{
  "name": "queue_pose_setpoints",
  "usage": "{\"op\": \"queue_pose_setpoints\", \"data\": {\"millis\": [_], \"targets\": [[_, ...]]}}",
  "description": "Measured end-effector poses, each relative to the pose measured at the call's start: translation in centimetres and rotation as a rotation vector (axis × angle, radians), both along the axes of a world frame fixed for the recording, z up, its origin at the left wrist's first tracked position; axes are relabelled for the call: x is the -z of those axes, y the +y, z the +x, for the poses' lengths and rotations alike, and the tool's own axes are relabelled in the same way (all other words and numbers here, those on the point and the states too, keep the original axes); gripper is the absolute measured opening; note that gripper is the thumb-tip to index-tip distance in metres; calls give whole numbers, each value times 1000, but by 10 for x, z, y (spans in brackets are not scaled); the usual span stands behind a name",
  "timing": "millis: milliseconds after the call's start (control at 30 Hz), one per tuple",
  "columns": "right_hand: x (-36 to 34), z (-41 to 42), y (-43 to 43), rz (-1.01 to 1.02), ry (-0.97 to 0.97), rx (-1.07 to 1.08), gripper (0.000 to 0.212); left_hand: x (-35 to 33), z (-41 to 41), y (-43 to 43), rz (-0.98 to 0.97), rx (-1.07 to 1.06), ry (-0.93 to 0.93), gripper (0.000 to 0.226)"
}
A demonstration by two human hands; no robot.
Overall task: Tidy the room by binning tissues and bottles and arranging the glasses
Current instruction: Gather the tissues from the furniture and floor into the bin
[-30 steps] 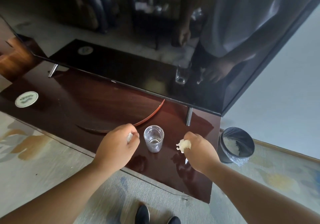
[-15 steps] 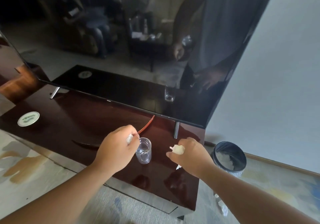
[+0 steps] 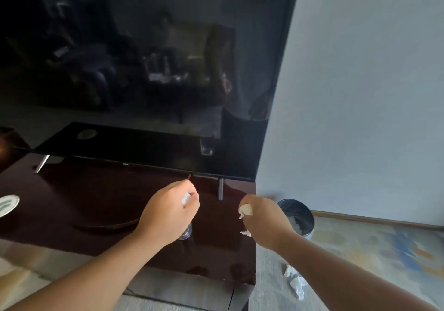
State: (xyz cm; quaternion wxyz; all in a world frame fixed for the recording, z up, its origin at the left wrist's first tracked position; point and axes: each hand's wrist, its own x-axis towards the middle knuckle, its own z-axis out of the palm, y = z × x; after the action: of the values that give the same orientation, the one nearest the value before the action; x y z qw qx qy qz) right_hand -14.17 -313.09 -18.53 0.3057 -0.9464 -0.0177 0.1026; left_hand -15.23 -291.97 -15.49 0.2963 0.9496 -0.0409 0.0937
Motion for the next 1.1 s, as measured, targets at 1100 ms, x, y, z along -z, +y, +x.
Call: {"op": "queue_pose_setpoints", "data": {"millis": [1100], "targets": [[-29, -103, -142, 23, -64, 156, 48, -3, -30, -173, -49, 415, 5, 18]]}}
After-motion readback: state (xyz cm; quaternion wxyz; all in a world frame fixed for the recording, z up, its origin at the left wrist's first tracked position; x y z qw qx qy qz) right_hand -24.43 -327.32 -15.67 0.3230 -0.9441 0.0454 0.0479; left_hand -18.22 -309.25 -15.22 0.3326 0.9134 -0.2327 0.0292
